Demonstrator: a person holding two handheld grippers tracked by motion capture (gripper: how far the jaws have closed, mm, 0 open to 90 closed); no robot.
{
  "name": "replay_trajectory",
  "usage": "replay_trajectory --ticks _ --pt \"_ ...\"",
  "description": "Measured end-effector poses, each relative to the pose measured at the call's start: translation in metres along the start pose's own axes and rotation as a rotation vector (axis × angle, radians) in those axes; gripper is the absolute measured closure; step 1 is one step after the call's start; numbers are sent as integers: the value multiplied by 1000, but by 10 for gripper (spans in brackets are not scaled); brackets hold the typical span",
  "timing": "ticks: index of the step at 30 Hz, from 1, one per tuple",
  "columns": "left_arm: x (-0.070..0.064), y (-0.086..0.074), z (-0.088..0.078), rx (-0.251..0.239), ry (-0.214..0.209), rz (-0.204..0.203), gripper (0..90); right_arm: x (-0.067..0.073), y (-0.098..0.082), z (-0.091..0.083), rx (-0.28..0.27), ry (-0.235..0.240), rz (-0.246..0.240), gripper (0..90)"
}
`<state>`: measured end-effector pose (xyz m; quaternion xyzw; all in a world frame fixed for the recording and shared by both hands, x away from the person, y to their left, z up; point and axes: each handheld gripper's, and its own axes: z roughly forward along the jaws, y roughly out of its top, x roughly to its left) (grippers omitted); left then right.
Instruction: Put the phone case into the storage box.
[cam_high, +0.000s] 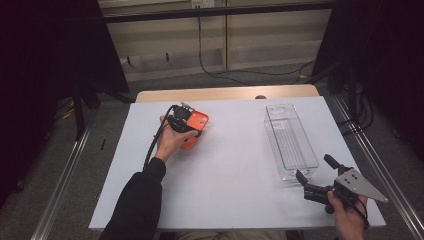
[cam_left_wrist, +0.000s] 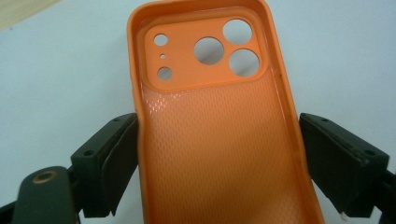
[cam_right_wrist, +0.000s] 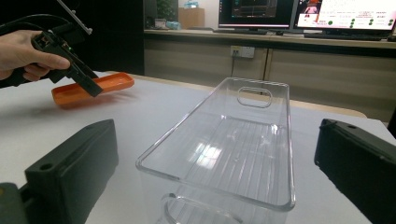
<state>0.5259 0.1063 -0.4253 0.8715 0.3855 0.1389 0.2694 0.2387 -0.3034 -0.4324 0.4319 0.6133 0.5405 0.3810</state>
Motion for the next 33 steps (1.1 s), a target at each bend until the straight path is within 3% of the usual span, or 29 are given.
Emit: replay_trajectory --ticks 3,16,17,18,19,26,33 --pt "-2 -1 -3 -27 9 17 149 0 0 0 5 0 -4 0" --pt "-2 -13 -25 -138 12 8 149 -1 0 -1 2 -6 -10 0" --pt "-1 -14 -27 -130 18 26 149 0 0 -1 3 -6 -10 0" --pt "-1 -16 -27 -156 18 -1 149 0 0 -1 3 -6 -11 0" --pt "1 -17 -30 -144 23 22 149 0 1 -1 4 -4 -13 0" --pt "4 -31 -34 -187 41 18 149 1 0 0 9 -1 -18 0" --pt "-2 -36 -47 -249 52 20 149 1 0 0 7 0 -17 0"
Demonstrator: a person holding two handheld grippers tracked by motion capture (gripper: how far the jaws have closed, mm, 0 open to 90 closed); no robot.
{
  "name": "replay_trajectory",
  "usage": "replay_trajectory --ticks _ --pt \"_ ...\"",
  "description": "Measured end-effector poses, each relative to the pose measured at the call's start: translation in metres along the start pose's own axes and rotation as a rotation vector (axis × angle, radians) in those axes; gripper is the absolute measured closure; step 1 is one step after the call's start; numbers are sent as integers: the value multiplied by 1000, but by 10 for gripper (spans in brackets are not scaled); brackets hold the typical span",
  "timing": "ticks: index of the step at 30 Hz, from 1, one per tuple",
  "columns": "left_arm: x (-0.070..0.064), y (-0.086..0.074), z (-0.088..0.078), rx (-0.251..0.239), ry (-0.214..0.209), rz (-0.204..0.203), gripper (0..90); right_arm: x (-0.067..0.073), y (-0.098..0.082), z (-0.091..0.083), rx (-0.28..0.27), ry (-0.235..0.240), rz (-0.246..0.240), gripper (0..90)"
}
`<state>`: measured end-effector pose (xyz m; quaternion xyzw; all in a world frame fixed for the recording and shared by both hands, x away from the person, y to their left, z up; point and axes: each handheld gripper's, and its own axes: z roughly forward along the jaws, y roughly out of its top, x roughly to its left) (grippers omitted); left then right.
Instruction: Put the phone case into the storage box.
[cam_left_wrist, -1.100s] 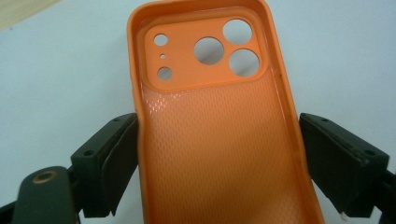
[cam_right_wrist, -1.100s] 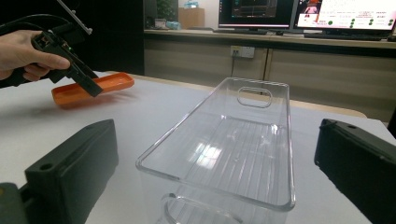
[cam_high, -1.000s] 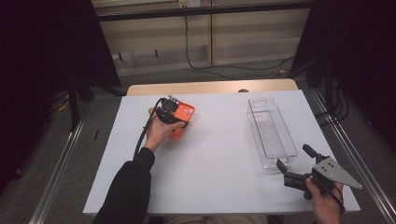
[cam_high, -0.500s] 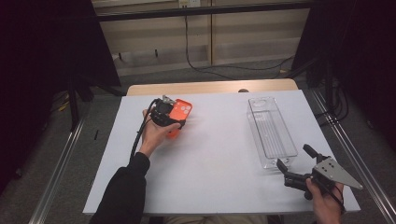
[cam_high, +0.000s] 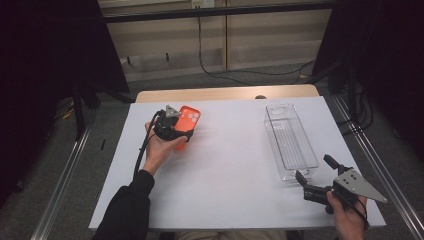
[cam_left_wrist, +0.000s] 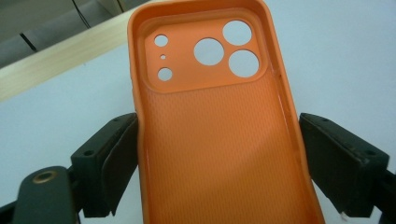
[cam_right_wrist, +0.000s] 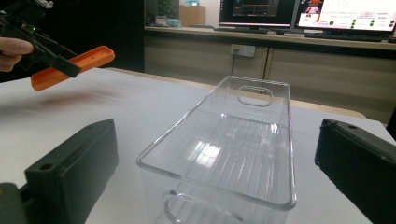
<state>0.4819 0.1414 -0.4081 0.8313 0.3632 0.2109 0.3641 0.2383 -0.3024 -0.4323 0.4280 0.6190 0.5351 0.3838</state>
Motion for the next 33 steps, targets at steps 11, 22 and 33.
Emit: replay_trajectory --ticks 11,22,33 --pt "-13 -8 -18 -69 -22 26 149 1 1 1 -1 6 -4 0" --pt "-23 -17 -37 -101 -34 39 149 3 2 2 -2 13 -10 0" --pt "-33 -24 -58 -142 -59 33 148 10 6 10 12 43 -33 0"
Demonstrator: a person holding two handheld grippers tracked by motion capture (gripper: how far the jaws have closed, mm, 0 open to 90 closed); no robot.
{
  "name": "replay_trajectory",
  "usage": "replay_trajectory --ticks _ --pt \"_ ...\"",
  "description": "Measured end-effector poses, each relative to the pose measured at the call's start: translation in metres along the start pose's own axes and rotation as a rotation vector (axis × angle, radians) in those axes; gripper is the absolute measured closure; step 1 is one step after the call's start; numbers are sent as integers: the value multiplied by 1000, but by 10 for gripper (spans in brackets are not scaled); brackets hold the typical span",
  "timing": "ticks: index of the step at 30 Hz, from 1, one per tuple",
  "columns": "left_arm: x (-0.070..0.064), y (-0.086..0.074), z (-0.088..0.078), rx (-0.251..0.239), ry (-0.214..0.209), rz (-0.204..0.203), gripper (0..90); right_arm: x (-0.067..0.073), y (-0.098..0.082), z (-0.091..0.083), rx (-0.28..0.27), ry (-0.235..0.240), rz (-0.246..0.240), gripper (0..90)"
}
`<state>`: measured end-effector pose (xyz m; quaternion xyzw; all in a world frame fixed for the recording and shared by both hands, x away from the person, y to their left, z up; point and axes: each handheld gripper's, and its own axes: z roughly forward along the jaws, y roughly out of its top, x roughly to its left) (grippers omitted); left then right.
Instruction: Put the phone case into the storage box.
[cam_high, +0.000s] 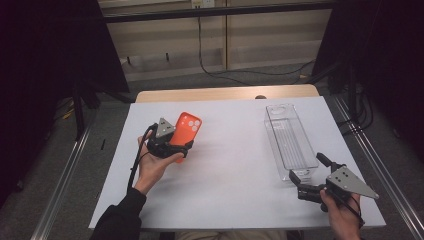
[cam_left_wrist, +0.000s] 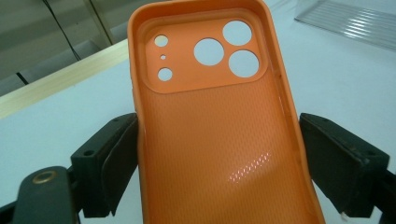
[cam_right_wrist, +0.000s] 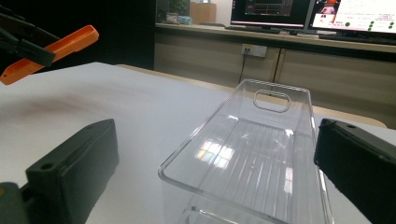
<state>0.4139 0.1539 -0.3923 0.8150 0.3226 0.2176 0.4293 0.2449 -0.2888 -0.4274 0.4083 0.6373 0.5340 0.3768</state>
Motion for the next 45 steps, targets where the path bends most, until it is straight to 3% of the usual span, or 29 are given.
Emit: replay_trajectory --ticks 2,8,10,16,27,35,45 --pt "-2 -3 -3 15 12 18 148 1 1 1 3 4 10 0" --pt "-8 -10 -12 7 10 22 148 3 4 4 5 15 5 0" --pt "-12 -11 -15 0 11 34 148 3 5 6 6 35 33 0" --pt "-24 -13 -22 -9 -2 57 148 8 9 10 8 28 20 0" --pt "-41 -17 -21 -13 -17 67 148 23 20 19 -13 81 4 0" --pt "-48 -18 -14 -2 -31 82 148 36 22 31 -10 94 -17 0" --pt "-64 -15 -14 -12 -59 119 148 49 23 47 40 124 8 4"
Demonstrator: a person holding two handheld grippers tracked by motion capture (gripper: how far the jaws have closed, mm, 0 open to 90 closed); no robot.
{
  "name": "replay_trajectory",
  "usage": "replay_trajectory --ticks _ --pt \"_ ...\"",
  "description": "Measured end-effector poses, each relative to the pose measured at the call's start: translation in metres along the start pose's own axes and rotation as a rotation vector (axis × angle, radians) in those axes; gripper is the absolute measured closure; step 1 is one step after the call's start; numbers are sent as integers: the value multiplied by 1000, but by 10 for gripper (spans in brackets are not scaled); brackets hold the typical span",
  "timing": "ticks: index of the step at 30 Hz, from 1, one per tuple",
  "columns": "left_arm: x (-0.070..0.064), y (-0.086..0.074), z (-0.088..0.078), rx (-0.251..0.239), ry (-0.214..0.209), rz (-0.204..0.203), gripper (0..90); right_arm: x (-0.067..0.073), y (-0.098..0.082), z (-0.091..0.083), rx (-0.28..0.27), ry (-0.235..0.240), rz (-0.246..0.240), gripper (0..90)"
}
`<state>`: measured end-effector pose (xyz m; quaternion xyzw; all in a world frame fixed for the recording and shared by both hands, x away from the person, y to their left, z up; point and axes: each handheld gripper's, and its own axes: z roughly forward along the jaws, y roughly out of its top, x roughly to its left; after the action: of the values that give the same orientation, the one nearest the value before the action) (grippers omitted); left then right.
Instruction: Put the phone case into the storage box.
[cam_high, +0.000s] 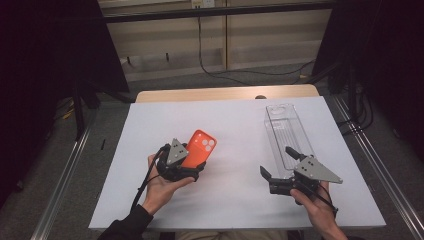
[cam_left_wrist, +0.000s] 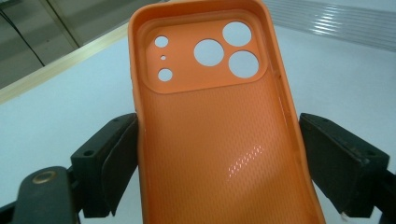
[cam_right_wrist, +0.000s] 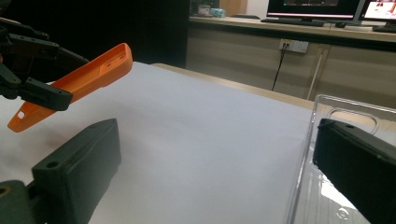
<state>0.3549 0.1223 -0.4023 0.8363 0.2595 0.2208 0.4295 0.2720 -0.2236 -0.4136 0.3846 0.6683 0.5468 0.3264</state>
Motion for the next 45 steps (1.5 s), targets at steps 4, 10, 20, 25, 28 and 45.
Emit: replay_trajectory --ticks 4,10,20,25,28,45 --pt "-6 2 0 -2 -10 17 148 4 -2 5 51 30 14 2" --pt "-15 5 2 -6 -30 30 148 9 -1 9 75 53 7 4" --pt "-28 8 8 -4 -50 55 148 19 9 15 171 60 -2 7" --pt "-35 9 10 -8 -47 79 148 20 11 20 196 92 35 5" --pt "-37 11 12 -20 -44 76 148 19 15 22 221 115 57 6" --pt "-48 23 29 -55 16 140 148 15 35 40 344 159 116 32"
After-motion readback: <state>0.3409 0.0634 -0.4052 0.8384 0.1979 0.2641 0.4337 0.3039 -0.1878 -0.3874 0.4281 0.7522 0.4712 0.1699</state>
